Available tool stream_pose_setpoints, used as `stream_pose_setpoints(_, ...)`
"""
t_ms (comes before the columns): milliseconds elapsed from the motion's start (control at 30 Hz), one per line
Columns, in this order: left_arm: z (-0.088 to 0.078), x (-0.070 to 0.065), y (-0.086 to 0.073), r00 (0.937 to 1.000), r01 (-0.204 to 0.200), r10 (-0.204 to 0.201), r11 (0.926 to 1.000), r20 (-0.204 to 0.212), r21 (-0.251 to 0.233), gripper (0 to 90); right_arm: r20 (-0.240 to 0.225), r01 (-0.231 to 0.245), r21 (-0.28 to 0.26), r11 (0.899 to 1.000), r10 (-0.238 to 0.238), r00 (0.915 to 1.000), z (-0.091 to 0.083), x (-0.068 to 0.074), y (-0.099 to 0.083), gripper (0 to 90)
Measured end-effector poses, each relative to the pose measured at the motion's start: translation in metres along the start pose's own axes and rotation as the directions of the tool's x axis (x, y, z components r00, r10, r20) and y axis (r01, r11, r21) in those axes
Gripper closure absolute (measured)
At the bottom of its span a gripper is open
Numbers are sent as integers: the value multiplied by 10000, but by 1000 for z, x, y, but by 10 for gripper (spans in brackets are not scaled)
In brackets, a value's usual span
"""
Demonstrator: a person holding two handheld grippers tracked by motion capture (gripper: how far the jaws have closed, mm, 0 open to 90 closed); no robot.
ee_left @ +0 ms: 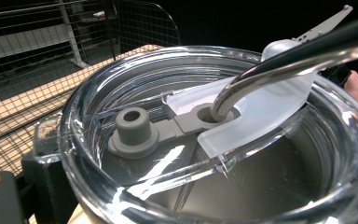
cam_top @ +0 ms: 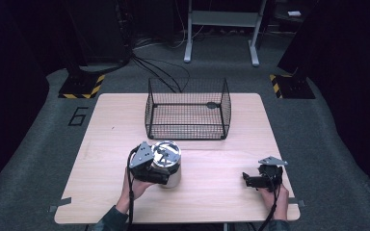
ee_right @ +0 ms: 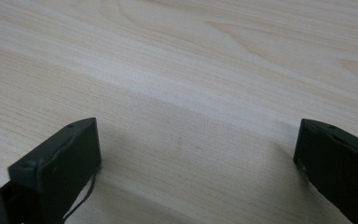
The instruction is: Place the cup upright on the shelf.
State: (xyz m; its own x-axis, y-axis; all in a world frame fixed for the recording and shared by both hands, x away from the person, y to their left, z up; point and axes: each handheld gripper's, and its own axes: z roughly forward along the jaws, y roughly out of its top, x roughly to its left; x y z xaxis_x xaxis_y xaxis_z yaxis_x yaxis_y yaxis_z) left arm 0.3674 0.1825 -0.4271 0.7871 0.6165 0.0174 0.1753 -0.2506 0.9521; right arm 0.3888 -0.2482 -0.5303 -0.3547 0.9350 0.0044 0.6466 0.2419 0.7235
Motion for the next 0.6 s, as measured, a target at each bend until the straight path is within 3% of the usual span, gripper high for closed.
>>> stream_pose_setpoints(600, -11, 20, 7, 9980, 13, -14, 10000, -636, -9, 41, 1, 2, -2, 10000, -2, 10000, 0, 0, 0, 1)
